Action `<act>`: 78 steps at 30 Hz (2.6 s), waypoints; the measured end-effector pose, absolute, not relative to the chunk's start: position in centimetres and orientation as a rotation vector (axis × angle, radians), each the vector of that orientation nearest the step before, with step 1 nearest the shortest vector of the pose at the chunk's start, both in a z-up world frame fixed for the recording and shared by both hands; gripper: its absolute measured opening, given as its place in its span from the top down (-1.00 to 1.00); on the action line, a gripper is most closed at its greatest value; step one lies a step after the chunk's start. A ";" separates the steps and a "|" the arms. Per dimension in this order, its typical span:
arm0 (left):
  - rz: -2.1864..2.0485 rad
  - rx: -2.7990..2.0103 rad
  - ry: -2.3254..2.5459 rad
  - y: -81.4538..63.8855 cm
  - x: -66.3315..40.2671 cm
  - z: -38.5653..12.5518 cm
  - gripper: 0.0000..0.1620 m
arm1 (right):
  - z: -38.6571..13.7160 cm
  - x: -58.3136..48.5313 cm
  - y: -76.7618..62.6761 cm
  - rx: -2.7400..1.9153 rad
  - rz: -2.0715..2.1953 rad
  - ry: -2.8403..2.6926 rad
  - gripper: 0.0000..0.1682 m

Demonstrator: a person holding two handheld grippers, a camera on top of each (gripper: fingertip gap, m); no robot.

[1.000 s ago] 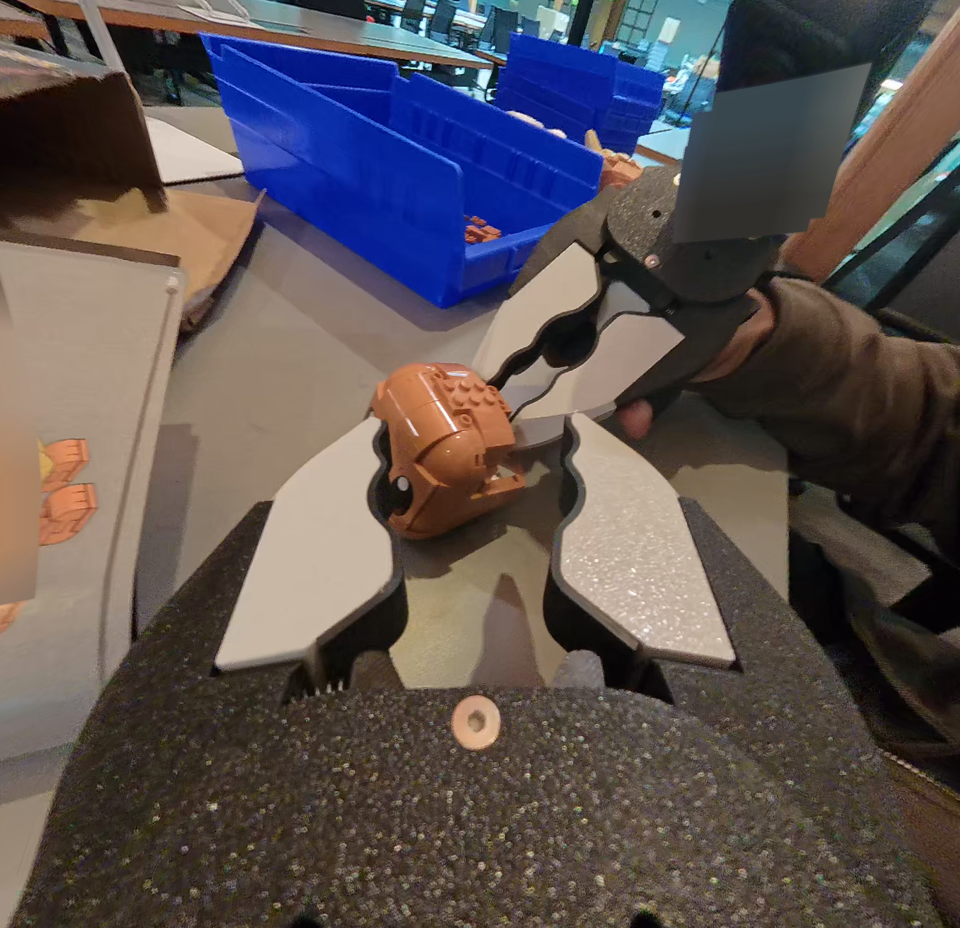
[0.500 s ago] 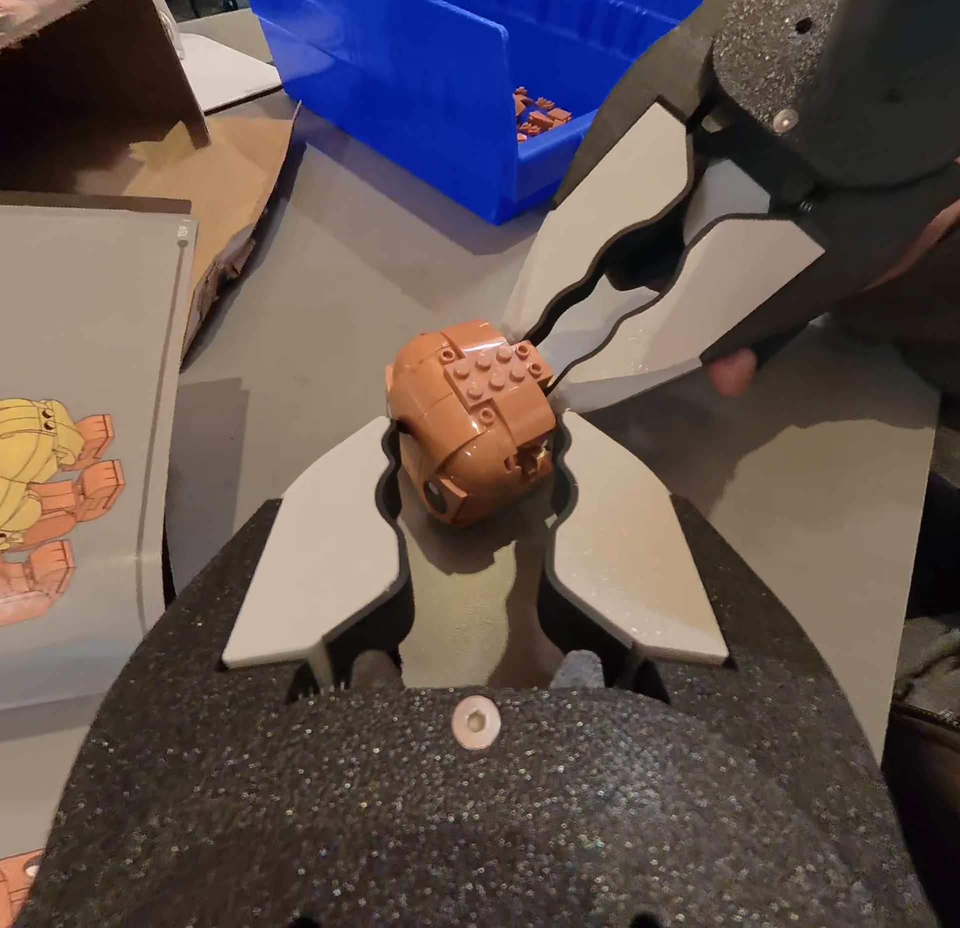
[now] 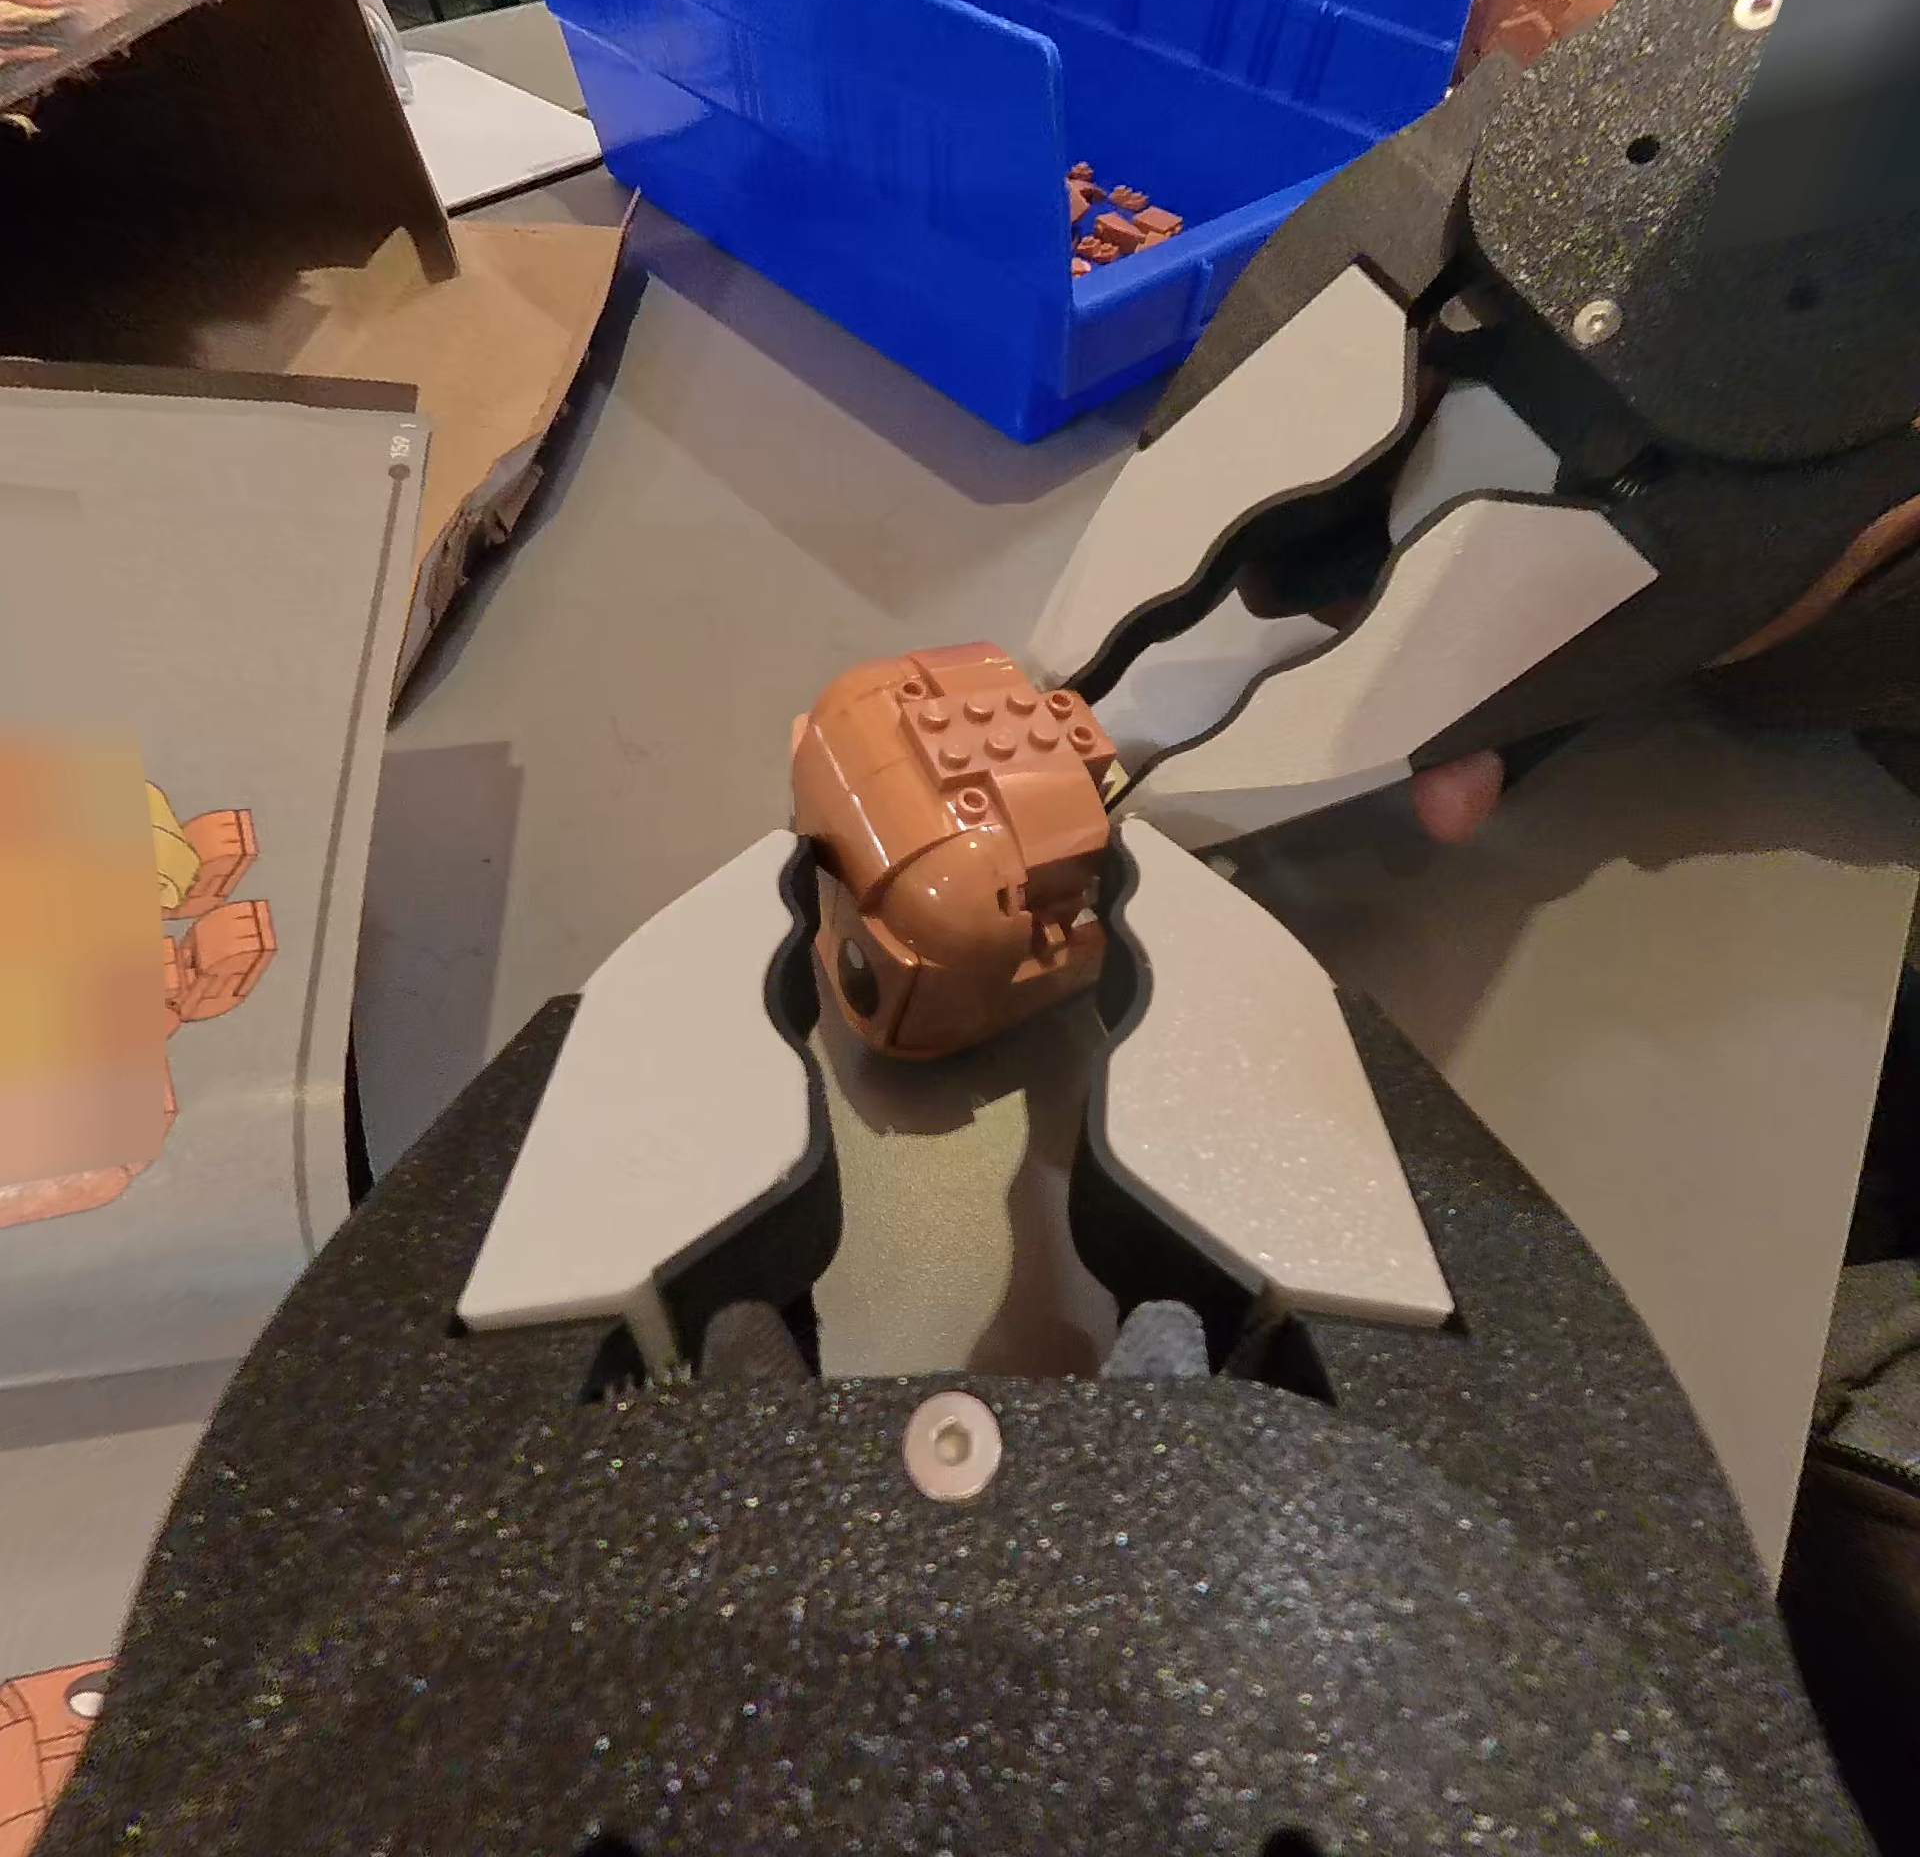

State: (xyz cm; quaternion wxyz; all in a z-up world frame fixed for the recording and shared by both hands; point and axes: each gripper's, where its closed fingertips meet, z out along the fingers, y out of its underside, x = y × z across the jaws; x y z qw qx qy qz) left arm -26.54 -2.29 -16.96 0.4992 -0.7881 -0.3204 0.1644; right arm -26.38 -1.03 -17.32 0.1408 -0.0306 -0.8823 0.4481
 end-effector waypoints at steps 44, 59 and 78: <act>0.245 -1.470 -0.378 1.0 -22.4 -8.4 0.39 | -9.5 -22.2 1.5 -0.067 2.555 -2.430 0.81; 0.100 -1.658 -0.321 2.6 -20.7 -11.3 0.74 | -12.9 -19.9 0.2 0.224 2.109 -2.579 0.81; -0.055 -1.073 -0.612 -1.4 -24.7 -6.5 0.80 | -9.1 -22.2 -0.3 0.314 1.698 -1.855 0.49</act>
